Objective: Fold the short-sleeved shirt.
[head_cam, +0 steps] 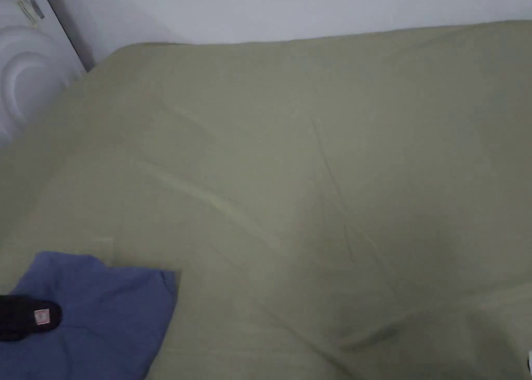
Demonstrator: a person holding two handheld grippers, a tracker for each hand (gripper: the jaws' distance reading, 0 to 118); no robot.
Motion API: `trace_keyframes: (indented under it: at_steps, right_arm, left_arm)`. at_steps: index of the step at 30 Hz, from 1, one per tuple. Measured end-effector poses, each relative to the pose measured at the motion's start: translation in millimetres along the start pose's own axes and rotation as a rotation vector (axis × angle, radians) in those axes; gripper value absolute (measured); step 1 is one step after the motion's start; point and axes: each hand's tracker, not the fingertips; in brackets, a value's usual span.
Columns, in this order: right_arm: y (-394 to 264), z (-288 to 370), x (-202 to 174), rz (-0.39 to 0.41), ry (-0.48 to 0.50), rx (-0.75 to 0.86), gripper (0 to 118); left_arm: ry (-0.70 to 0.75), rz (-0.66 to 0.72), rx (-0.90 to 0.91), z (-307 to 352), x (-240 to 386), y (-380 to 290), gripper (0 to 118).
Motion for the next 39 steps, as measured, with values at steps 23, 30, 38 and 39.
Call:
trace_keyframes:
  at_steps: [23,30,38,39]
  right_arm:
    - [76.1,188.4,-98.6,0.386,-0.299,0.403,1]
    - [81.7,232.0,-134.4,0.549,-0.707,0.629,1]
    - [69.4,238.4,-132.2,0.537,-0.937,0.772,2]
    - [64.7,236.1,-130.3,0.523,-0.958,0.780,2]
  left_arm:
    - [0.372,-0.598,0.697,67.9,314.2,-104.4,6]
    - [0.301,-0.690,0.935,-22.2,455.7,-160.4,3]
    - [0.241,-0.723,0.931,-97.4,544.2,-199.7,3]
    - [0.238,-0.722,0.929,-101.9,544.5,-202.9,3]
